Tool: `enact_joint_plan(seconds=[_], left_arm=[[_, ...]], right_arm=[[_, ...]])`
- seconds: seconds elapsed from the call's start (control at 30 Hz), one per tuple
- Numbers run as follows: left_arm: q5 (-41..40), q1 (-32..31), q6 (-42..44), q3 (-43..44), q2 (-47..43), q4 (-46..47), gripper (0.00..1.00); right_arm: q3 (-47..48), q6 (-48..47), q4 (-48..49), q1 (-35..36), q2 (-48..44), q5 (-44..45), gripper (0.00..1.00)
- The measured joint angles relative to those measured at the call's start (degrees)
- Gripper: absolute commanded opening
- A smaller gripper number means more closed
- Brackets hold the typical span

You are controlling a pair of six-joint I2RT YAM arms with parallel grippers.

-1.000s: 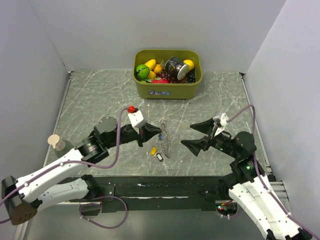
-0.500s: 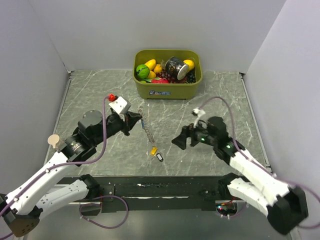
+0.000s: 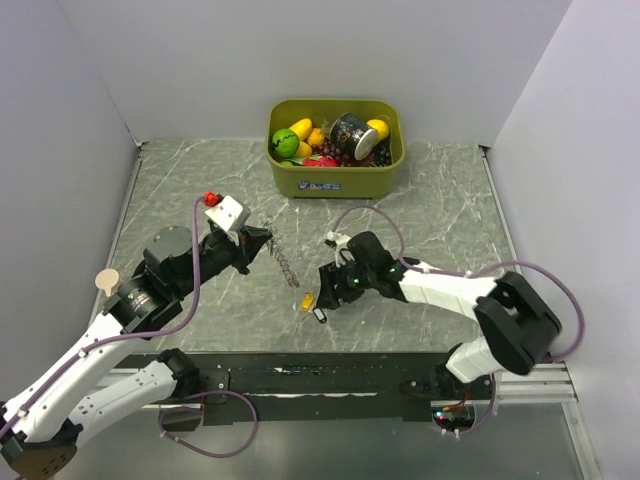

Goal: Put the keys on the keyring

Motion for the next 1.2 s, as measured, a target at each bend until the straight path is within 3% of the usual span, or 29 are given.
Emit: enact_joint_plan(seconds=[0.43,1.2], left_arm=[[0.1,0.1,0.0,0.0,-0.2,-1.2,0.01],[0.7,0.3,-0.3,0.0,-0.1,-1.2,0.01]], right_arm=[[5.8,-0.5,7.0,0.3,15.2,-3.5,0.51],[1.1,-1.3,9.4,0.3,12.7,-4.5,0.36]])
